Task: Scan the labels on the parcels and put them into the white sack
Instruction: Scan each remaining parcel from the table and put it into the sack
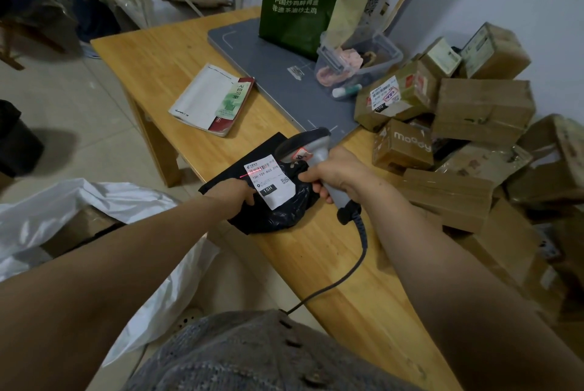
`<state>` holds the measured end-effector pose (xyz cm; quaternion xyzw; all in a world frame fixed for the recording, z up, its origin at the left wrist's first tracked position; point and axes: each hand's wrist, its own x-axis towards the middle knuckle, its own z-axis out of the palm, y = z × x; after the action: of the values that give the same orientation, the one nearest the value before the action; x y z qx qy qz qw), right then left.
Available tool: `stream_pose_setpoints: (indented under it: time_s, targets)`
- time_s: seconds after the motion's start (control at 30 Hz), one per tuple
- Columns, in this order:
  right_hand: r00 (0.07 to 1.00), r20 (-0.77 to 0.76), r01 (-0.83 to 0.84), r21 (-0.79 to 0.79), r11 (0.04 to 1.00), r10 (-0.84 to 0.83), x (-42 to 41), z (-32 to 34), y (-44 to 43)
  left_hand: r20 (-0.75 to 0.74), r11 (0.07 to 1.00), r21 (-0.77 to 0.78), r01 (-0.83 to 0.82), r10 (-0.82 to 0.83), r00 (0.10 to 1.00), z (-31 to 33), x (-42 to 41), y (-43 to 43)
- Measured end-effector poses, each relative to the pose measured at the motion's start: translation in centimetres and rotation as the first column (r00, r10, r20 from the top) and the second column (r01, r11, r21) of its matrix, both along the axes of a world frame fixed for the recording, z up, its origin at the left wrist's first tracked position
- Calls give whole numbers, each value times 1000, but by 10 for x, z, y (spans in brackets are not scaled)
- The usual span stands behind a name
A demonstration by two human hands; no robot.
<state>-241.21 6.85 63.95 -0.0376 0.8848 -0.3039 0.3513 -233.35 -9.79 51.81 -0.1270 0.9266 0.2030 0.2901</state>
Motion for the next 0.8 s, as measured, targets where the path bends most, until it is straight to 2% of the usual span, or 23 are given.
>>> stream_pose_setpoints:
  time_s: [0.07,0.1,0.2,0.3,0.4,0.5,0.57,0.73,0.8]
  targets:
    - [1000,3,10,-29,1000,-10,1,-2,1,-201,986,-107,-124,101,974,-4,3,-2]
    - [1000,4,18,-40,999,-18,1,-3,1,-252,968,-163,-189,144,957,-5,3,-3]
    - [998,7,60,-72,996,-60,2,-10,3,-211,908,-221,-354,310,927,-5,4,0]
    - [997,9,77,-94,993,-76,4,-17,4,-195,911,-250,-328,284,939,-7,1,-1]
    - [997,26,77,-119,990,-74,8,-24,0,-244,897,-136,-420,381,892,-16,16,-13]
    - [998,53,49,-146,988,-41,12,-31,-15,-301,762,186,-620,645,702,-28,52,-40]
    - [997,77,7,-171,985,6,19,-36,-32,-300,643,325,-693,765,569,-36,86,-61]
    - [981,129,-118,-203,972,146,45,-49,-85,-165,222,432,-874,972,166,-47,167,-106]
    - [969,161,-149,-215,965,186,56,-54,-101,-181,183,395,-900,976,119,-49,193,-117]
